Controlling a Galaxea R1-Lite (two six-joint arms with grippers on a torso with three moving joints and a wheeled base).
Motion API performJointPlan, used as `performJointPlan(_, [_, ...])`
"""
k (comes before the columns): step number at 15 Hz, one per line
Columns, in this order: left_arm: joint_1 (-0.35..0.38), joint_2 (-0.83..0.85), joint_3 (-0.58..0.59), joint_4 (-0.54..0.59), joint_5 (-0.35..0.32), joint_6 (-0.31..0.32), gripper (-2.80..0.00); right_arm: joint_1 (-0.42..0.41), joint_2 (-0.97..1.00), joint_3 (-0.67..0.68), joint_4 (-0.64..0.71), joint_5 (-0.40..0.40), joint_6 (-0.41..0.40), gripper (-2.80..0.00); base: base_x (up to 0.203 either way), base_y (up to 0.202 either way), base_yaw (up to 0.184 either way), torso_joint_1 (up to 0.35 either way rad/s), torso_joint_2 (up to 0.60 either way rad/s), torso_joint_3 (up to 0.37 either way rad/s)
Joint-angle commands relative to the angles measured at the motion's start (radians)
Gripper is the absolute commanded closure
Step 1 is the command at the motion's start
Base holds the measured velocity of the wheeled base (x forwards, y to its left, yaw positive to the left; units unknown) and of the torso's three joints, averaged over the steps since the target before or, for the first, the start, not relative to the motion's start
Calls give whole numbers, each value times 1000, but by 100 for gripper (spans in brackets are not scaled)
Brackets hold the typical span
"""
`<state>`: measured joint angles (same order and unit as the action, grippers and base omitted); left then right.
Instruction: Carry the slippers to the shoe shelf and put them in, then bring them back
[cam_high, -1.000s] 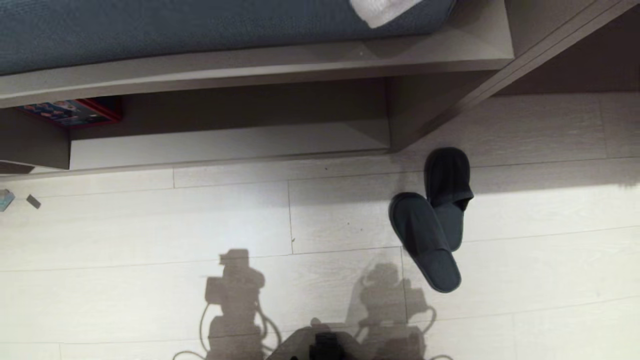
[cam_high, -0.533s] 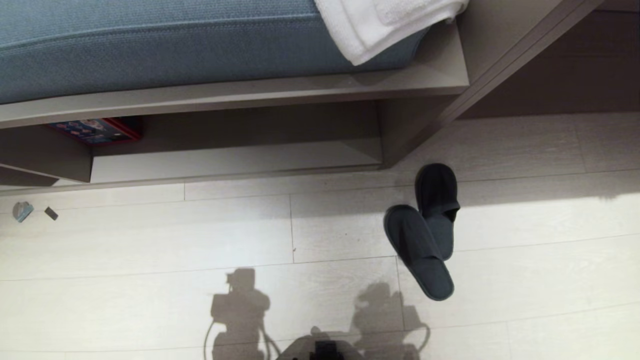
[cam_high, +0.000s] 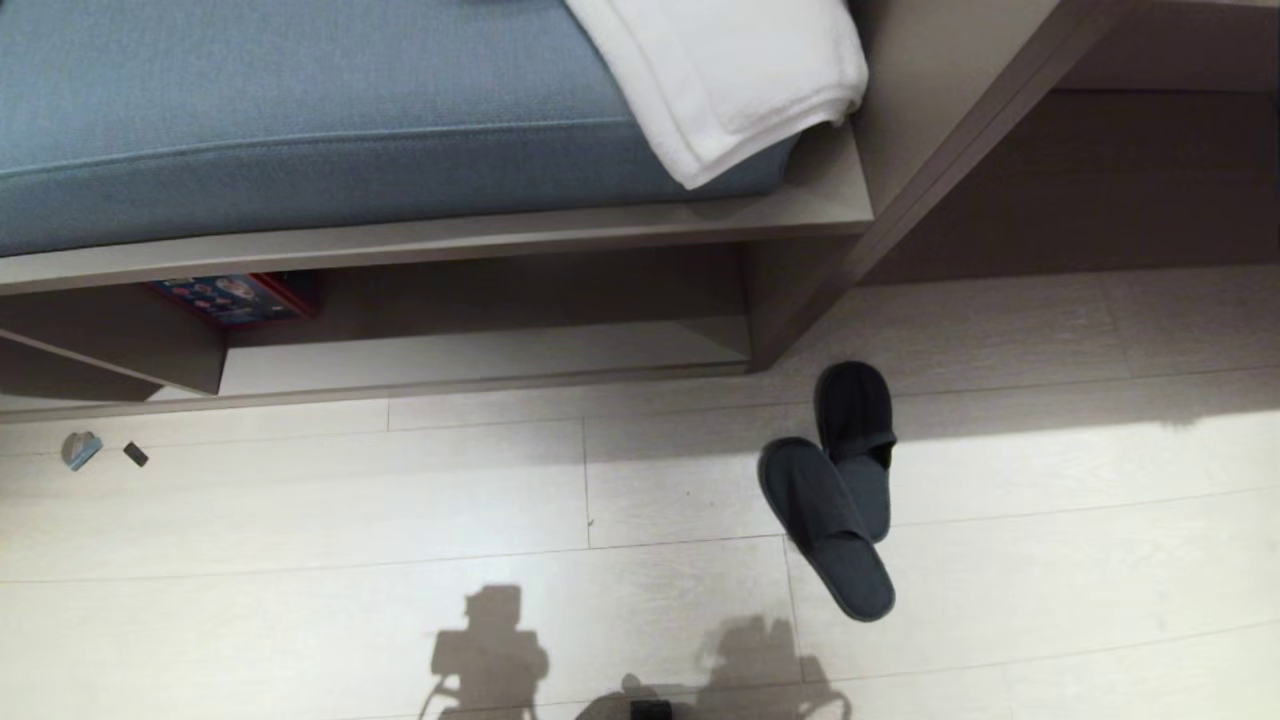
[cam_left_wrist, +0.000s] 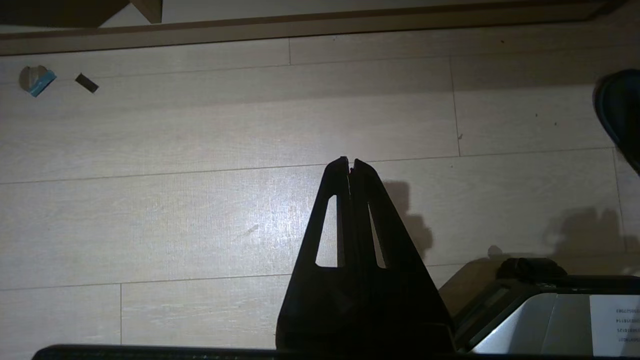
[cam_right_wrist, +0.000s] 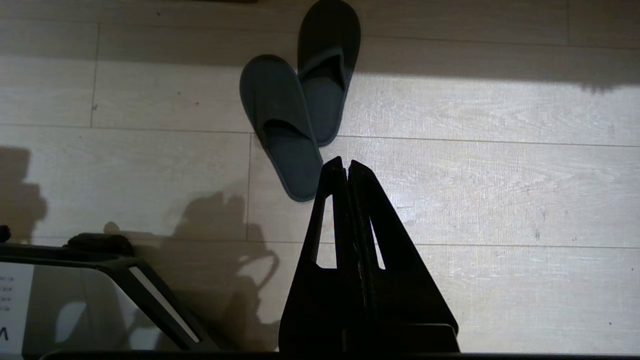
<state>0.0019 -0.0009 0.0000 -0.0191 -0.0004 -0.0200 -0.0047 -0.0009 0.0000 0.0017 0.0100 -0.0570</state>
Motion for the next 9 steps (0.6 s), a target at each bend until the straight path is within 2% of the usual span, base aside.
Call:
performJointPlan(1, [1,-1,8,-1,0,0,0,0,2,0,-1,0,1,0,0,0,0,-2,7,198])
performJointPlan(9, [1,-1,8,-1,0,-1,0,0,2,0,0,-1,2,0,0,0,0,4,2,201])
